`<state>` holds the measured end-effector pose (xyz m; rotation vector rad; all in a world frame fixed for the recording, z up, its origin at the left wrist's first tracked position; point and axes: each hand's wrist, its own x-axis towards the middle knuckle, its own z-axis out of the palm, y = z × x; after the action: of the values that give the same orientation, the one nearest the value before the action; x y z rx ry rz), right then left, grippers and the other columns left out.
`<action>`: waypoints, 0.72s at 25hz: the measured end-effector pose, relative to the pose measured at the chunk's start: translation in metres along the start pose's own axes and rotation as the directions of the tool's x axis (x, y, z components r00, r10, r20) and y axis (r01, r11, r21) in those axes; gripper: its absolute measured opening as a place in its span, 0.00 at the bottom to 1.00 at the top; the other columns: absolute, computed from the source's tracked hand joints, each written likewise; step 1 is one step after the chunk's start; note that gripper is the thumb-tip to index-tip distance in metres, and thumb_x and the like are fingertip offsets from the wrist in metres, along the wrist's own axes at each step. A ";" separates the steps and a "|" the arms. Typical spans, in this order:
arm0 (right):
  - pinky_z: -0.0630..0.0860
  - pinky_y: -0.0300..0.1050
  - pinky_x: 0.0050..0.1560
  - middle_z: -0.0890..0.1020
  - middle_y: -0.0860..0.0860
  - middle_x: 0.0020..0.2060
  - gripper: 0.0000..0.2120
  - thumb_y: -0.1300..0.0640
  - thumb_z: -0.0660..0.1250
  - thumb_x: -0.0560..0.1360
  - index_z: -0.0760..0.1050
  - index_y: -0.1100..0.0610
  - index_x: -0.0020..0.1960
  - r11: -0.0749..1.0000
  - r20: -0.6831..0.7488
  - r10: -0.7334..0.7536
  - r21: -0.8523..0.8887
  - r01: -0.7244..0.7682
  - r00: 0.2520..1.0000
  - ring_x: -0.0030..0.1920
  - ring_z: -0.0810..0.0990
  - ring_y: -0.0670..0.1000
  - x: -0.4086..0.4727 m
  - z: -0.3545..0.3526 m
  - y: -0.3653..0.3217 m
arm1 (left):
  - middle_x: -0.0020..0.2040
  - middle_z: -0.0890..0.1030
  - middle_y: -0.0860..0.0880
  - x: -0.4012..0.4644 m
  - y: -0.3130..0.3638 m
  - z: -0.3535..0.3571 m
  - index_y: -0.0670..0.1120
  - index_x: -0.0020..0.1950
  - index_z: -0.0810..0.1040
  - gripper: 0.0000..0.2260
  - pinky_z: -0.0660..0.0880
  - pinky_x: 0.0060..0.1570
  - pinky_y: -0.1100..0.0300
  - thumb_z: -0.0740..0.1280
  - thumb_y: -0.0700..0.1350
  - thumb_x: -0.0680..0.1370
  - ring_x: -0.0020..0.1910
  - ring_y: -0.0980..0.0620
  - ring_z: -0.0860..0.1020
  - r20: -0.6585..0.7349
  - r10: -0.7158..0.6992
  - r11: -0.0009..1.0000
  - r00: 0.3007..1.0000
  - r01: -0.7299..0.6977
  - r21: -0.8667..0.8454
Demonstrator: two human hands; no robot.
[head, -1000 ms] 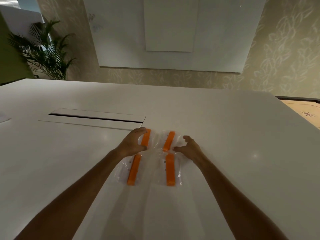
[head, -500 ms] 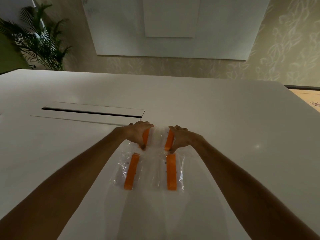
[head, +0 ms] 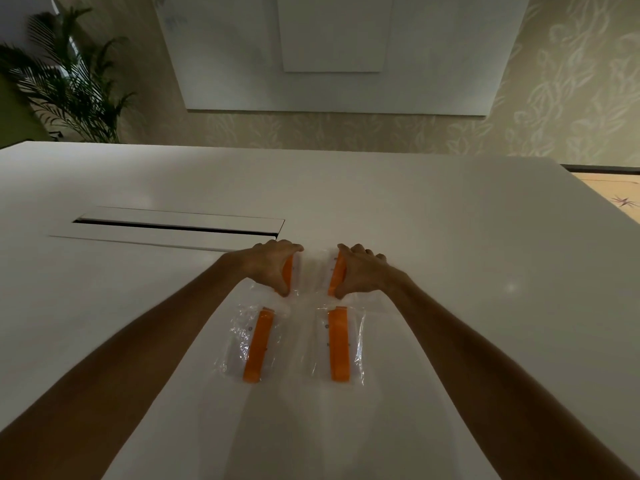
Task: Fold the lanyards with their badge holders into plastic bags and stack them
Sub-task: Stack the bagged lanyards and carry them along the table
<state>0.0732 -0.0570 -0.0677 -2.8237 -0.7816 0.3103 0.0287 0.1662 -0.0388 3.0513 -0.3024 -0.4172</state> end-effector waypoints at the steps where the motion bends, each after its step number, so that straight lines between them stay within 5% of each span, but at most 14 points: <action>1: 0.63 0.62 0.66 0.65 0.58 0.69 0.52 0.39 0.75 0.61 0.51 0.52 0.75 1.000 -0.009 0.002 0.011 -0.002 1.000 0.67 0.66 0.61 -0.001 -0.002 0.001 | 0.72 0.64 0.47 -0.003 0.000 -0.003 0.50 0.74 0.55 0.47 0.69 0.63 0.49 0.78 0.54 0.62 0.67 0.46 0.65 -0.015 0.006 1.000 1.000 -0.006 -0.008; 13: 0.73 0.55 0.63 0.64 0.58 0.67 0.51 0.49 0.80 0.61 0.54 0.55 0.75 0.985 -0.146 -0.075 0.144 0.096 0.986 0.63 0.72 0.62 -0.025 -0.026 -0.008 | 0.71 0.65 0.49 -0.052 0.025 -0.020 0.53 0.74 0.55 0.48 0.67 0.65 0.48 0.76 0.59 0.60 0.66 0.48 0.66 -0.056 0.103 0.993 0.993 -0.099 0.062; 18: 0.69 0.52 0.66 0.65 0.55 0.70 0.52 0.48 0.80 0.62 0.53 0.52 0.76 0.939 -0.048 -0.052 0.339 0.065 0.998 0.70 0.66 0.57 -0.042 -0.038 -0.005 | 0.74 0.62 0.48 -0.079 0.039 -0.006 0.51 0.76 0.51 0.49 0.63 0.67 0.49 0.76 0.58 0.64 0.69 0.47 0.63 0.014 0.083 0.992 0.996 -0.084 0.094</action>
<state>0.0449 -0.0797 -0.0236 -2.4705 -0.7230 0.3439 -0.0516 0.1443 -0.0090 3.1149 -0.4612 -0.4259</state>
